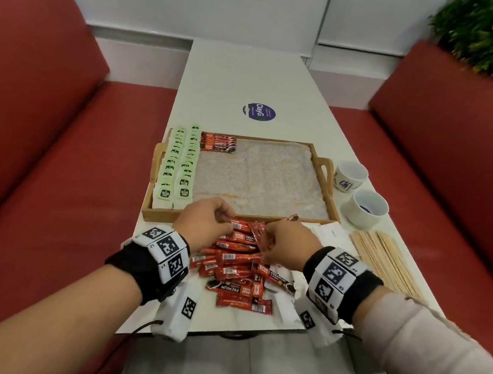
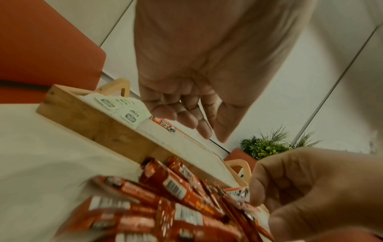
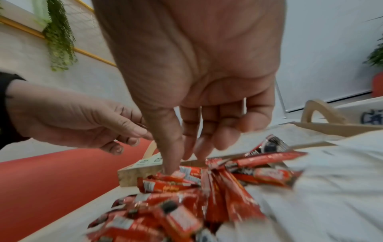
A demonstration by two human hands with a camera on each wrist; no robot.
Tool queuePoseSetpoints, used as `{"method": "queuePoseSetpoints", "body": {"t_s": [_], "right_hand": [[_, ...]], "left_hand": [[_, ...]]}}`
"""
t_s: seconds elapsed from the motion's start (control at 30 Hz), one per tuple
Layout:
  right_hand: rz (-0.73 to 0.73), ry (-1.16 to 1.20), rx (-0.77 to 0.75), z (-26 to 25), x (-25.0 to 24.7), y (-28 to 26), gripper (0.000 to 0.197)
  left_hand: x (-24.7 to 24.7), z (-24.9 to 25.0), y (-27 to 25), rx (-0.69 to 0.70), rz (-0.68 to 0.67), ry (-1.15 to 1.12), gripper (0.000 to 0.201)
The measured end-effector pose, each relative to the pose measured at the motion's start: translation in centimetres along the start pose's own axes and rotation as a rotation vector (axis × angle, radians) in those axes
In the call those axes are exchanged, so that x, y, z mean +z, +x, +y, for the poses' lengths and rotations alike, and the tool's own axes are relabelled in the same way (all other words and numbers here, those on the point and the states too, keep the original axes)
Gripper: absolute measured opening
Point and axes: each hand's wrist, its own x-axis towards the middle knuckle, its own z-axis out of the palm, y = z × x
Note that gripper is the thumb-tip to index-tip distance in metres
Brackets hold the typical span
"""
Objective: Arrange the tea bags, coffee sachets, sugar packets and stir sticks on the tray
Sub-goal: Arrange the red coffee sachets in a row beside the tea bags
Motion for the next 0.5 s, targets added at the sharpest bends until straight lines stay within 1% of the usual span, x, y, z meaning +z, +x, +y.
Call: {"method": "queuePoseSetpoints", "body": {"t_s": [0.07,0.13,0.23,0.3,0.37,0.43,0.5], "right_hand": [[0.003,-0.046,0.036,0.3,0.9,-0.9,0.013],[0.052,-0.060,0.075,0.6,1.8,-1.7,0.023],[0.120,0.004,0.139,0.8,3.0,-2.3,0.050],[0.101,0.012,0.167,0.8,3.4,-2.4,0.070],[0.080,-0.011,0.190,0.7,3.6,-2.4,0.083],[0.077,-0.027,0.204,0.5,3.9,-2.4,0.089],[0.086,-0.015,0.216,0.4,4.2,-2.4,0.088]], "left_hand": [[0.5,-0.3,-1.0,-0.001,-0.026,0.002,0.016],[1.1,-0.8,-1.8,-0.003,-0.036,0.012,0.019],[1.8,-1.4,-2.7,0.013,-0.077,0.098,0.023],[2.2,-1.6,-3.0,0.016,-0.089,0.128,0.029],[2.6,-1.7,-3.4,0.005,-0.101,0.137,0.034],[2.9,-1.8,-3.6,-0.005,-0.114,0.149,0.039],[3.2,-1.8,-3.9,-0.005,-0.133,0.179,0.043]]}}
